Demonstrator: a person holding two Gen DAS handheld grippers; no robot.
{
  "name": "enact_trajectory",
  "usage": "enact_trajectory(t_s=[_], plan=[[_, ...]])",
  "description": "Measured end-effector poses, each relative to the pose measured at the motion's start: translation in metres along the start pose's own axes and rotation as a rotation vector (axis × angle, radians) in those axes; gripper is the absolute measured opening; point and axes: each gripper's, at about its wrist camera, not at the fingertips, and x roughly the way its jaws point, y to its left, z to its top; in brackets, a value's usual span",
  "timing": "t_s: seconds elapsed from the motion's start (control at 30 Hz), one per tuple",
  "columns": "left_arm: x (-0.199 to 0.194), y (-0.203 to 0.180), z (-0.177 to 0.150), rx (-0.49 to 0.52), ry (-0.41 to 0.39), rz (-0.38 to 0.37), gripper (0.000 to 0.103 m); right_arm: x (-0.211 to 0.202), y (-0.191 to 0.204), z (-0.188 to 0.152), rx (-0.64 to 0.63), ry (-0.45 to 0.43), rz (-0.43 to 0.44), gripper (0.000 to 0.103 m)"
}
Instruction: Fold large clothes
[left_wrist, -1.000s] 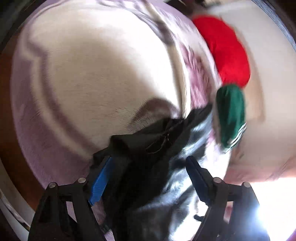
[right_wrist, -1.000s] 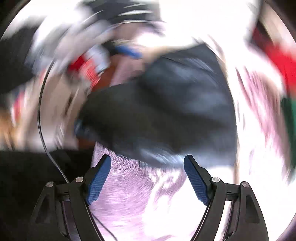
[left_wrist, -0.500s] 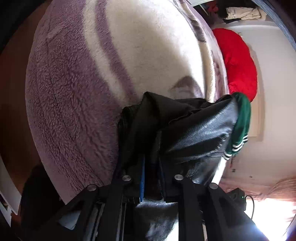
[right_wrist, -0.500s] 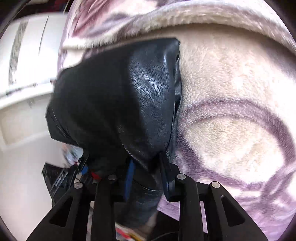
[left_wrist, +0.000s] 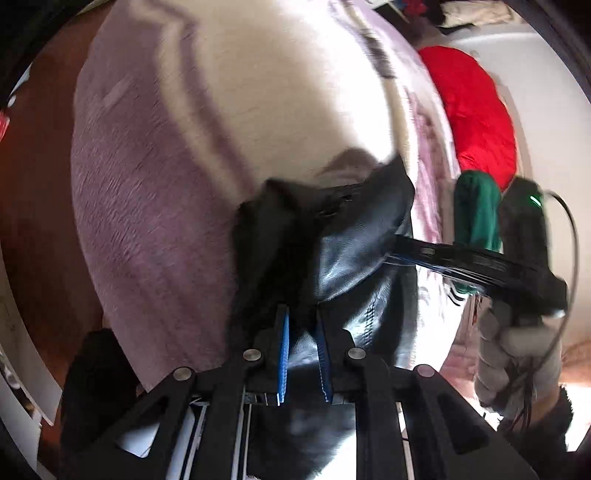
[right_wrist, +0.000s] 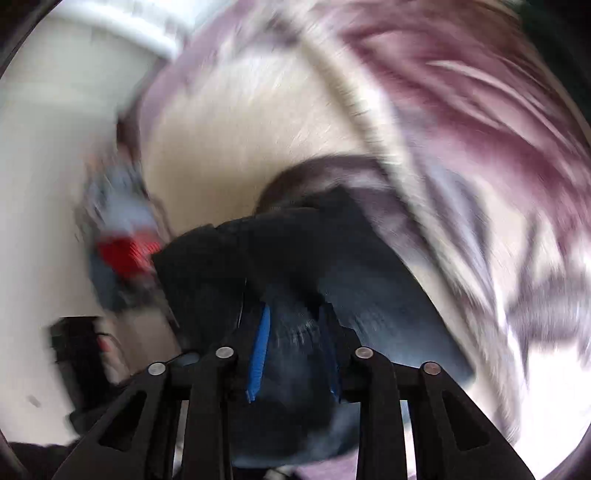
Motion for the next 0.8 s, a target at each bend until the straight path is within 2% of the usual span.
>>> enact_trajectory(t_s=[0.07,0.17,0.2,0.23,0.27,0.3,0.33,0.37,0.4,0.47,0.5,0.6,0.67,0.7,0.73,0.8], plan=[[0.006,0.013,-0.004,-0.038,0.008,0.007,0.015,0.034,0.011,0.01,-0.042,0.085,-0.077,0.029],[0.003,0.02,-0.005,-0.109,0.003,-0.058,0.015,0.044,0.01,0.014,-0.042,0.104,-0.077,0.029],[-0.001,0.02,-0.006,-0.125,0.003,-0.082,0.017,0.034,0.009,0.012,-0.048,0.104,-0.055,0.029],[-0.008,0.021,-0.008,-0.144,0.003,-0.118,0.021,0.019,0.004,0.014,-0.054,0.105,0.003,0.029],[-0.012,0.02,-0.009,-0.154,-0.005,-0.142,0.034,0.007,-0.006,0.025,-0.05,0.104,0.066,0.029],[-0.018,0.02,-0.012,-0.155,-0.023,-0.162,0.049,-0.013,-0.027,0.032,-0.006,0.084,0.174,0.037],[-0.022,0.02,-0.014,-0.15,-0.042,-0.176,0.058,-0.026,-0.049,0.029,0.046,0.054,0.233,0.048],[-0.024,0.021,-0.018,-0.14,-0.064,-0.186,0.071,-0.039,-0.073,0.024,0.099,0.015,0.273,0.071],[-0.023,0.022,-0.02,-0.131,-0.069,-0.185,0.072,-0.047,-0.105,0.019,0.152,-0.026,0.301,0.079],[-0.009,0.026,-0.027,-0.12,-0.03,-0.169,0.072,-0.032,-0.141,0.013,0.182,-0.01,0.303,0.079],[0.002,0.028,-0.031,-0.118,-0.001,-0.147,0.072,-0.017,-0.154,0.012,0.178,0.033,0.307,0.079],[0.024,0.029,-0.038,-0.096,0.048,-0.129,0.071,0.038,-0.168,0.002,0.128,0.19,0.47,0.079],[0.03,0.024,-0.036,-0.063,0.032,-0.115,0.07,0.066,-0.172,0.003,0.112,0.217,0.544,0.083],[0.031,0.02,-0.033,-0.046,0.021,-0.097,0.057,0.076,-0.176,0.004,0.119,0.229,0.59,0.088],[0.033,0.012,-0.029,-0.015,0.011,-0.082,0.048,0.08,-0.177,0.006,0.121,0.23,0.613,0.089],[0.037,0.0,-0.021,0.037,0.021,-0.034,0.043,0.081,-0.177,0.008,0.091,0.213,0.626,0.089]])
